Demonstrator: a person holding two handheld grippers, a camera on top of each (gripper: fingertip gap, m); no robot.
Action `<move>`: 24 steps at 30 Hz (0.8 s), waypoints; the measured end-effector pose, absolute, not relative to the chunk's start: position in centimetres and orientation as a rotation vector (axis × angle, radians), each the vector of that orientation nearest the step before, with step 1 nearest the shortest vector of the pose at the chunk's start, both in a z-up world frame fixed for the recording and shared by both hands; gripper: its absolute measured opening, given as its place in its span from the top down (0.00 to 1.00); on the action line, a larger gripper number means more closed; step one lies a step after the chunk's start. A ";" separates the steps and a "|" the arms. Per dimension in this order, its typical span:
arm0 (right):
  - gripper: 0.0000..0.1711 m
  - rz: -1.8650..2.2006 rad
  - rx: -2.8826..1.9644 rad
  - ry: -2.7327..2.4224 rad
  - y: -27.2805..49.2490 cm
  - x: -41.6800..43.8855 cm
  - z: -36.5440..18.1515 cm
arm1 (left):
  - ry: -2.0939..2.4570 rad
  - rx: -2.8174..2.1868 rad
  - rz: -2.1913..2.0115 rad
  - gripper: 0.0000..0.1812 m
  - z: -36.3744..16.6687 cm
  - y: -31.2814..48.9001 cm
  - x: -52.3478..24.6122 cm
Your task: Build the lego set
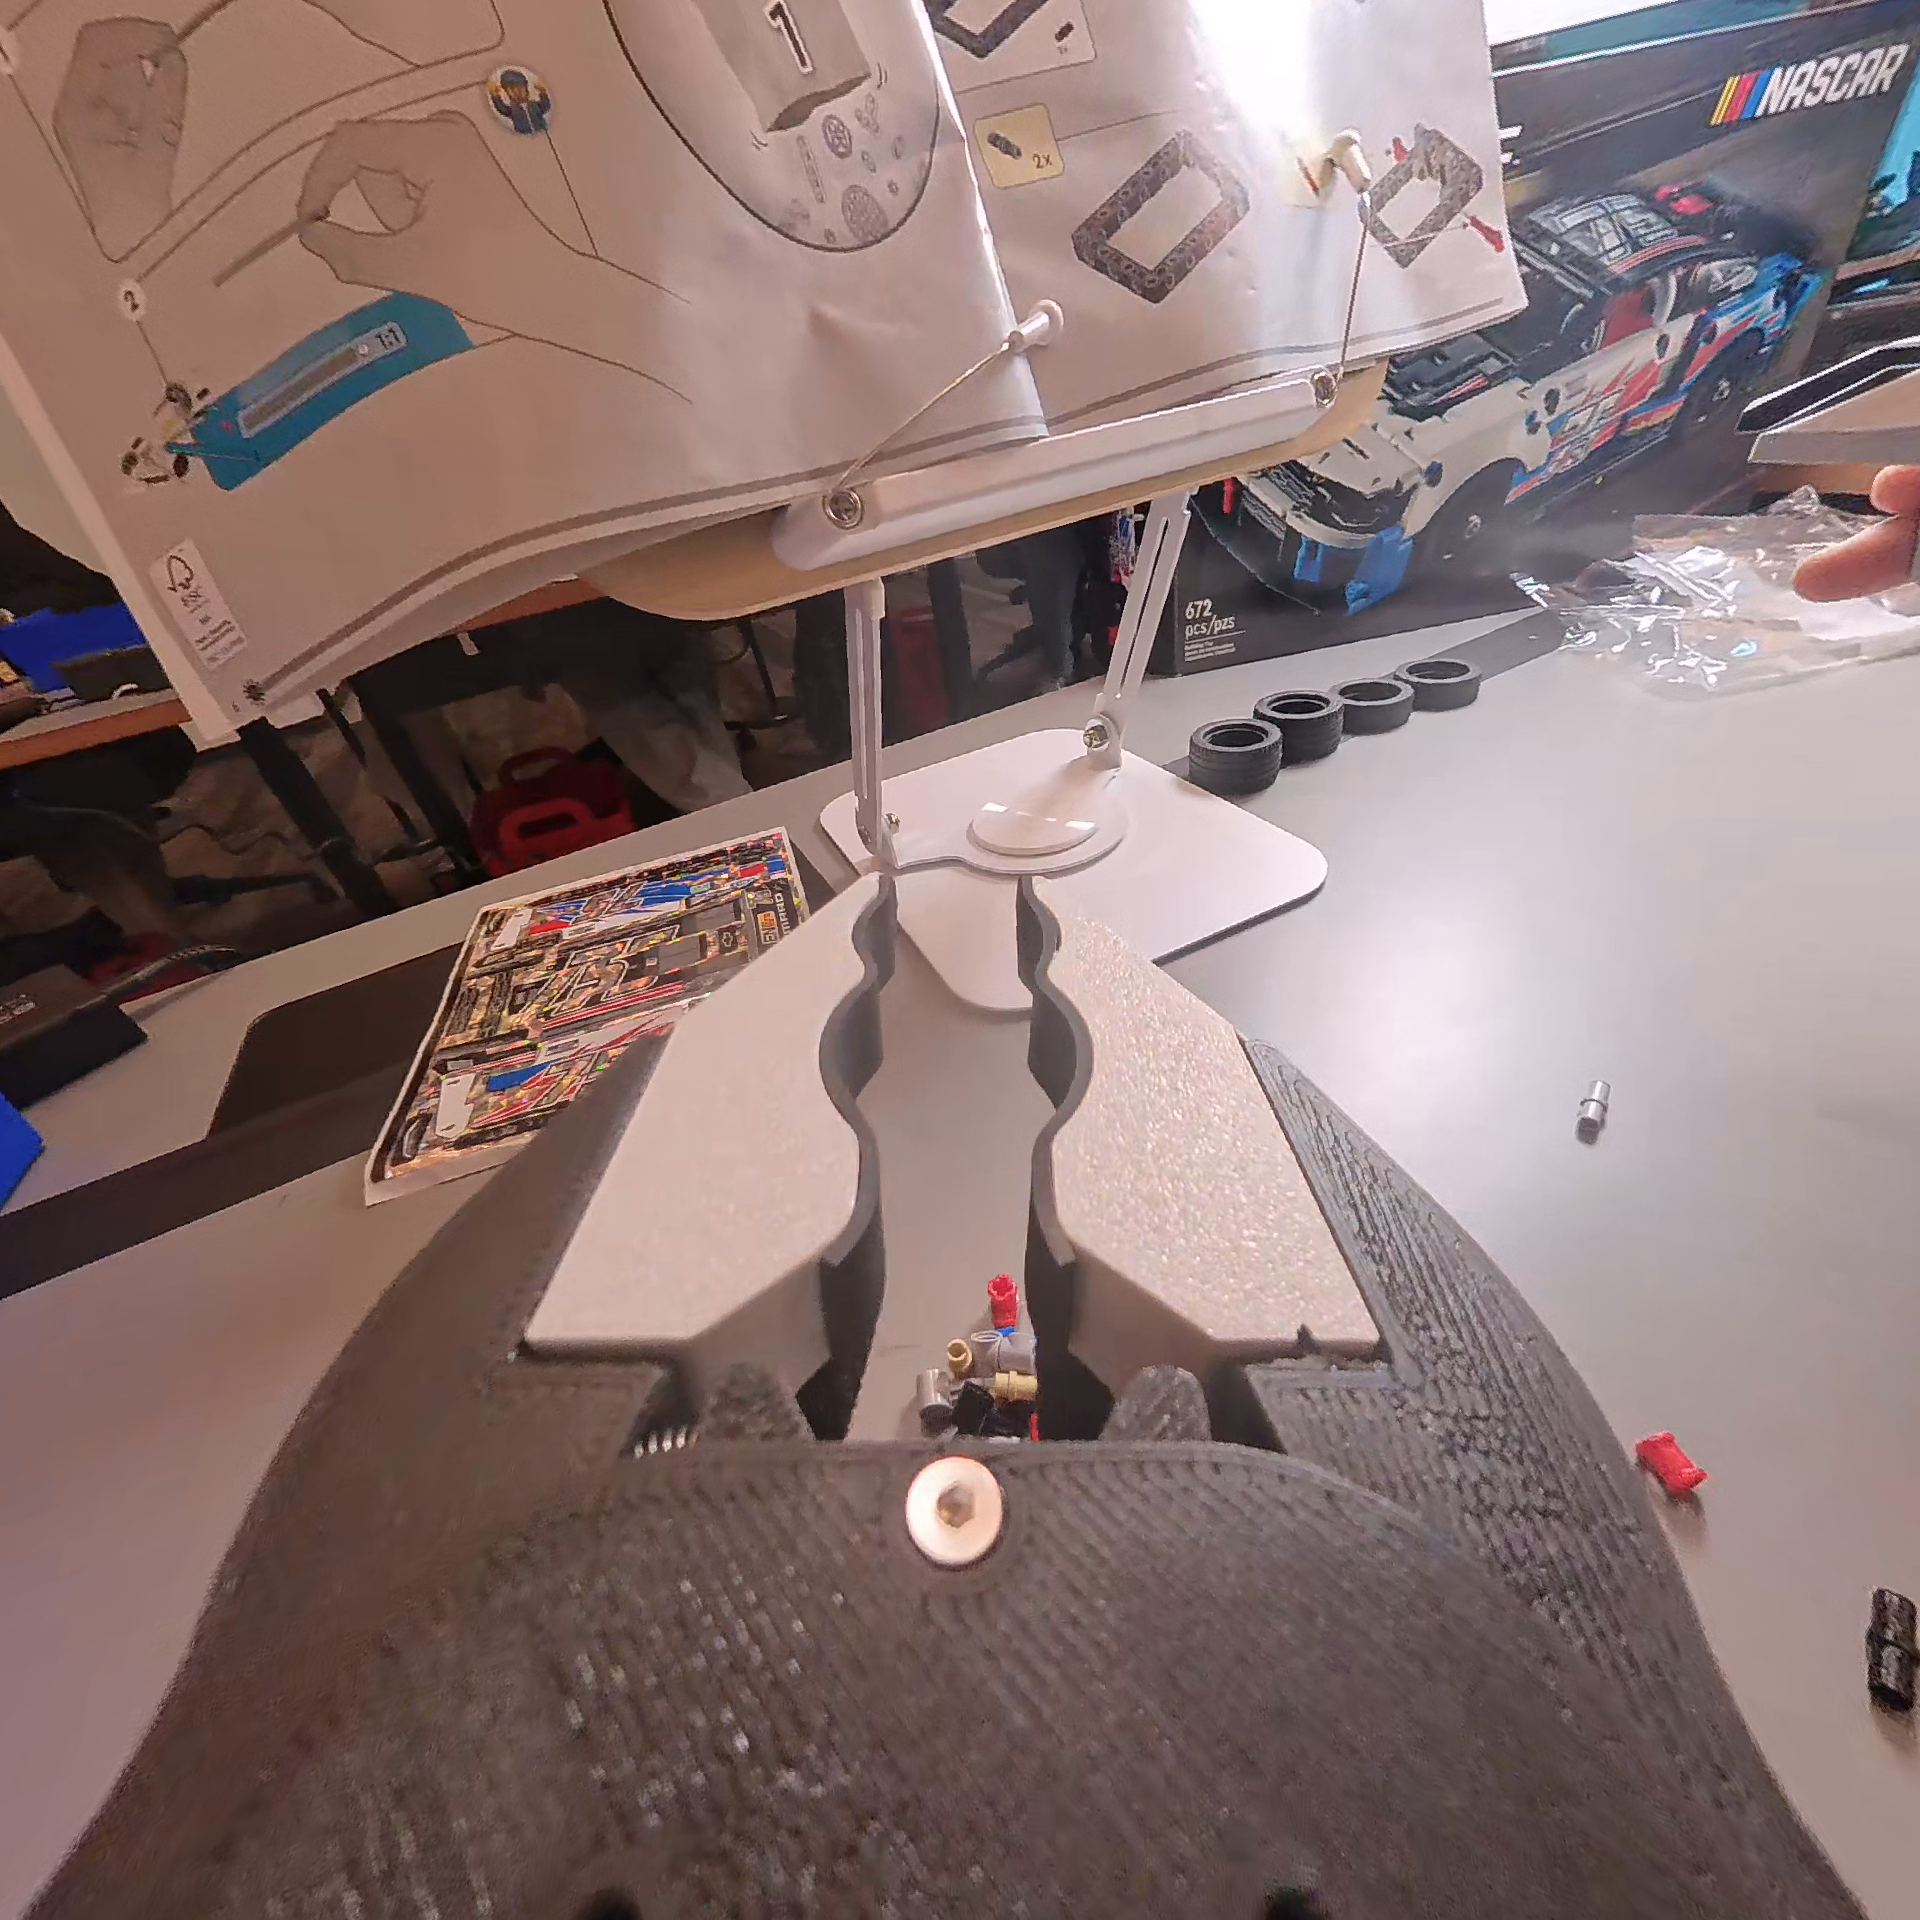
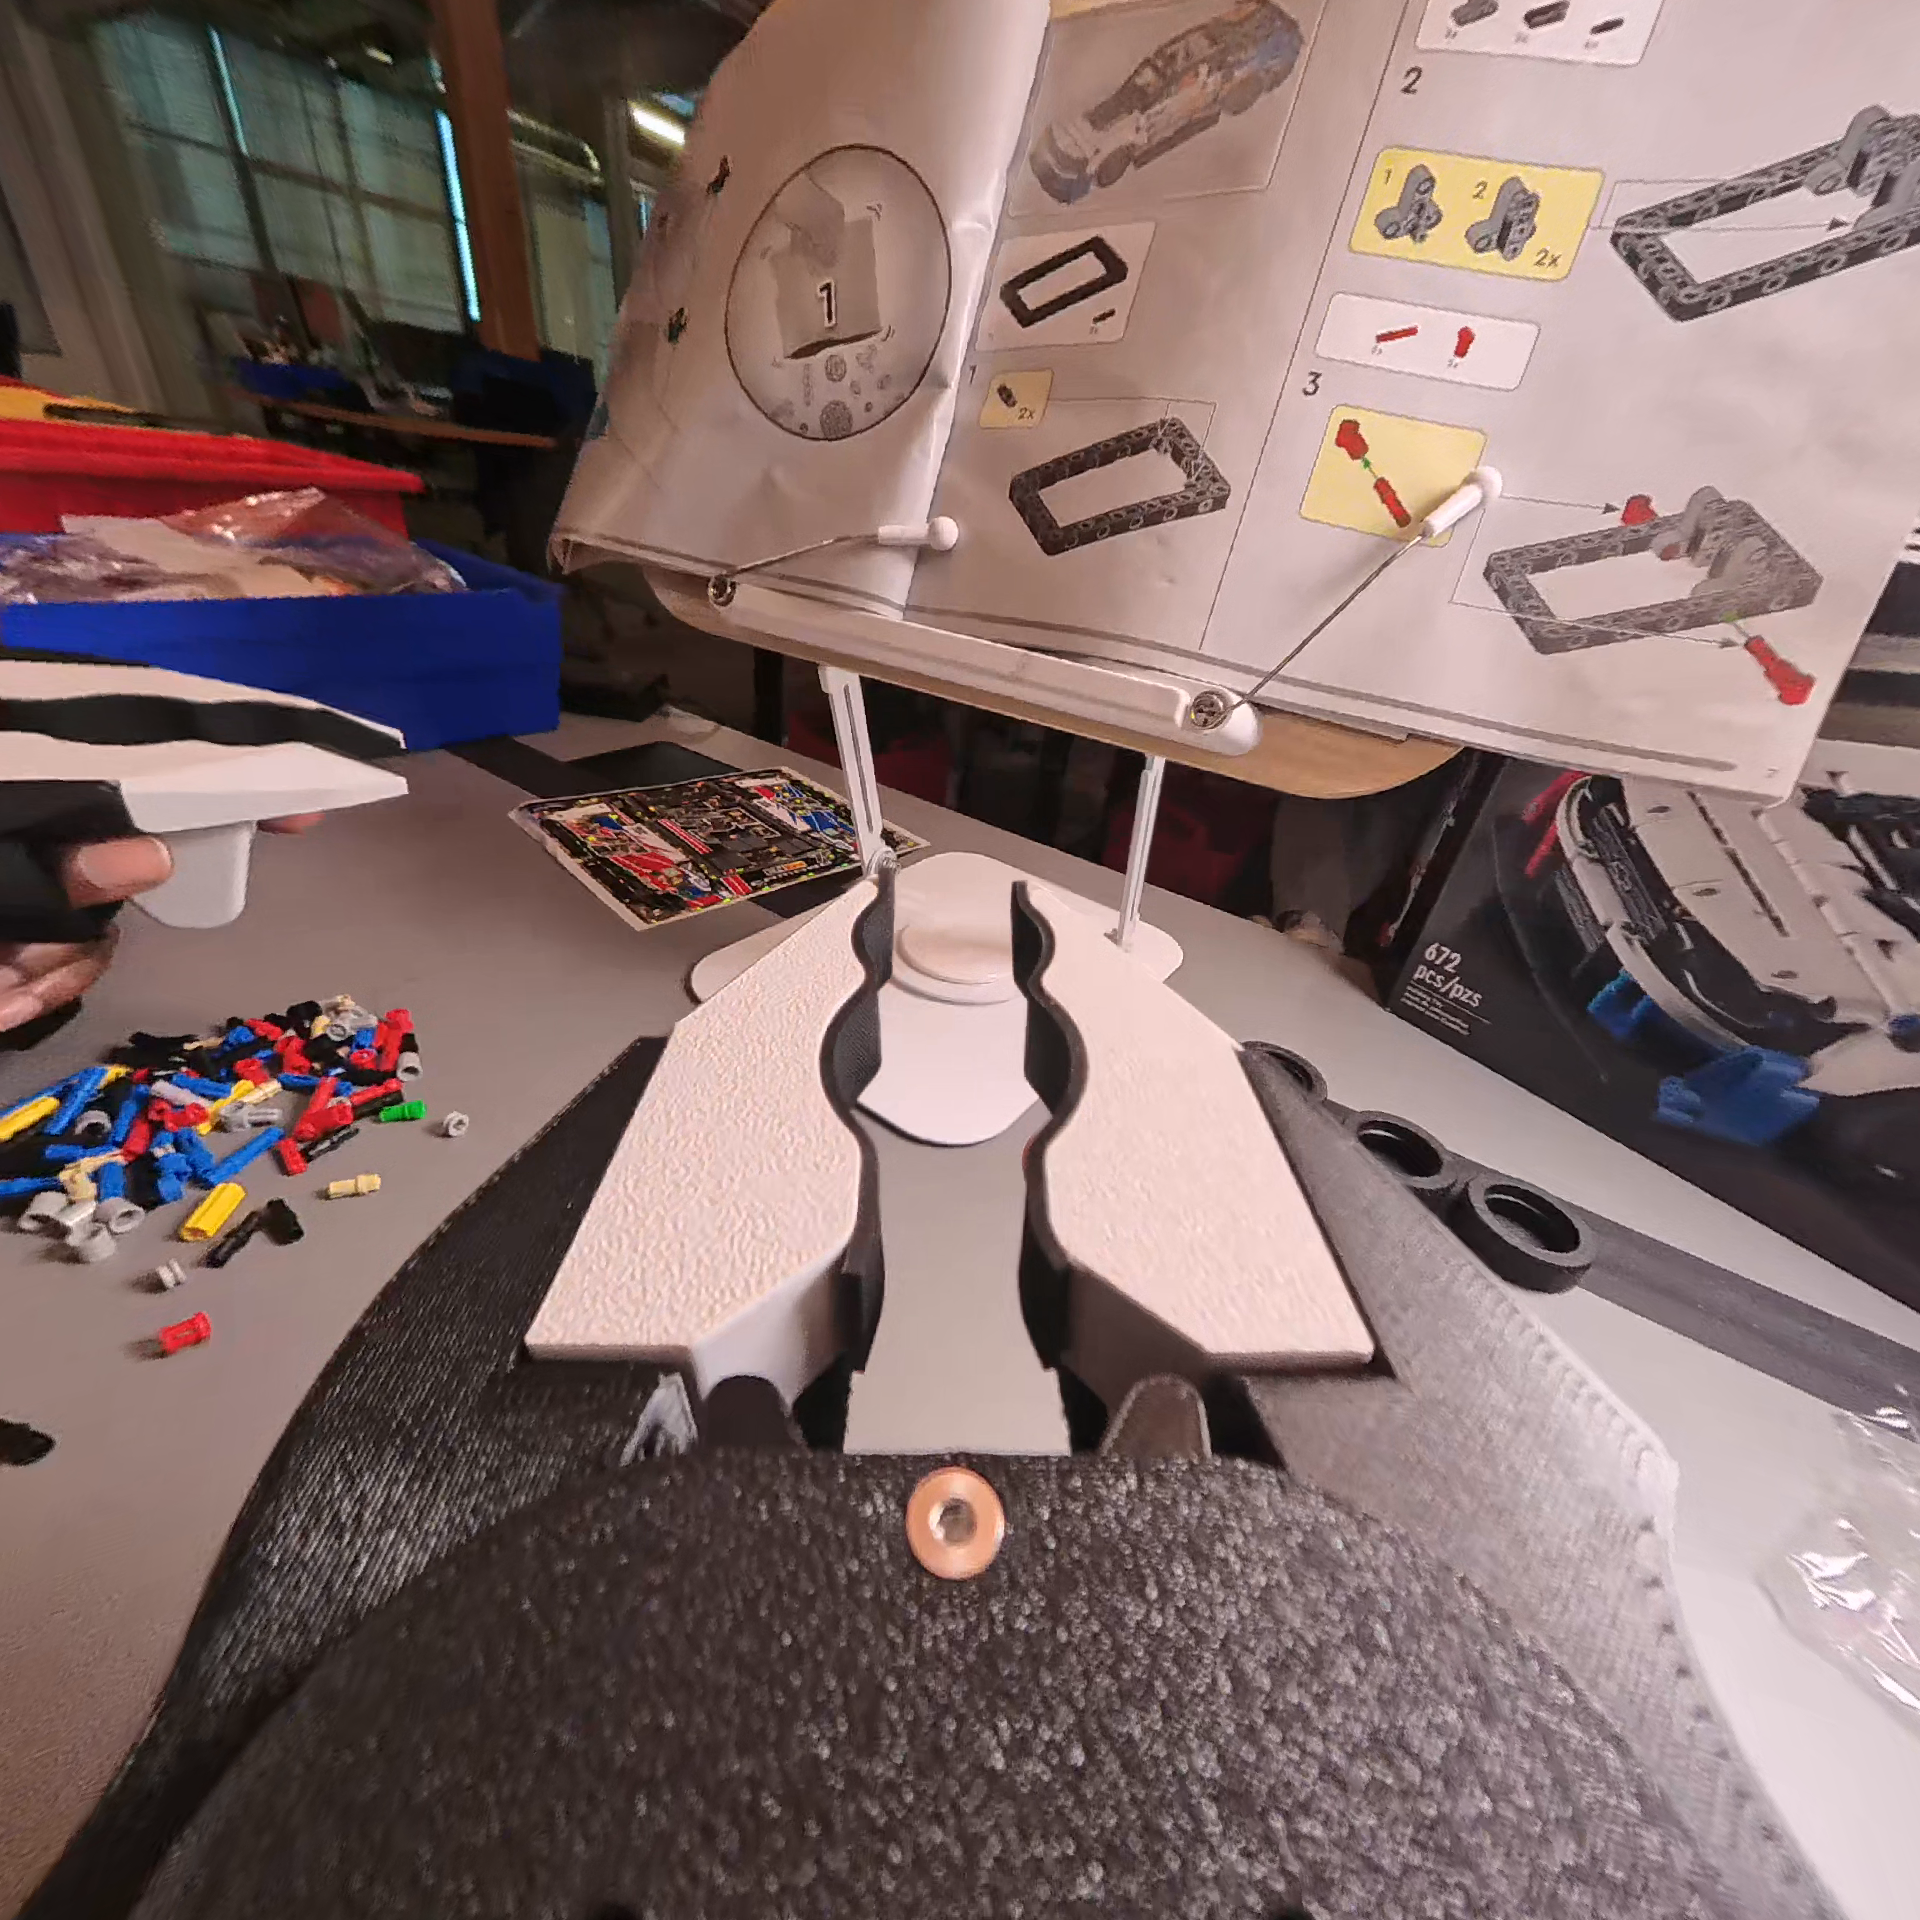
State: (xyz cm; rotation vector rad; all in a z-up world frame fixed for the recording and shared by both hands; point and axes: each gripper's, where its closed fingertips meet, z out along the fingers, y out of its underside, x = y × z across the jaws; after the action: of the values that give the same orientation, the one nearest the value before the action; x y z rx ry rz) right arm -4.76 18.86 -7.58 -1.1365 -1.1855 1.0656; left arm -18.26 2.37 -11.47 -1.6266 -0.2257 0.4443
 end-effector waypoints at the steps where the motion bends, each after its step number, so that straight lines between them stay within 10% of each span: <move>1: 0.88 1.079 -1.122 -1.172 18.7 -4.7 -7.4 | -0.226 -1.626 0.451 0.89 -11.4 2.3 -18.3; 18: 0.87 1.171 -1.120 -1.176 17.5 -4.7 -8.8 | -0.156 -1.609 0.432 0.82 -11.0 3.0 -16.9; 24: 0.84 1.184 -1.119 -1.221 16.9 -4.8 -9.3 | -0.169 -1.516 0.462 0.78 -3.1 0.0 -17.1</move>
State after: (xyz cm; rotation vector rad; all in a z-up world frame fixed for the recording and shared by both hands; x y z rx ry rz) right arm -4.76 16.92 -9.25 -1.1188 -1.2212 1.1842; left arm -17.07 -0.05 -3.13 -1.5165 -0.1687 0.4620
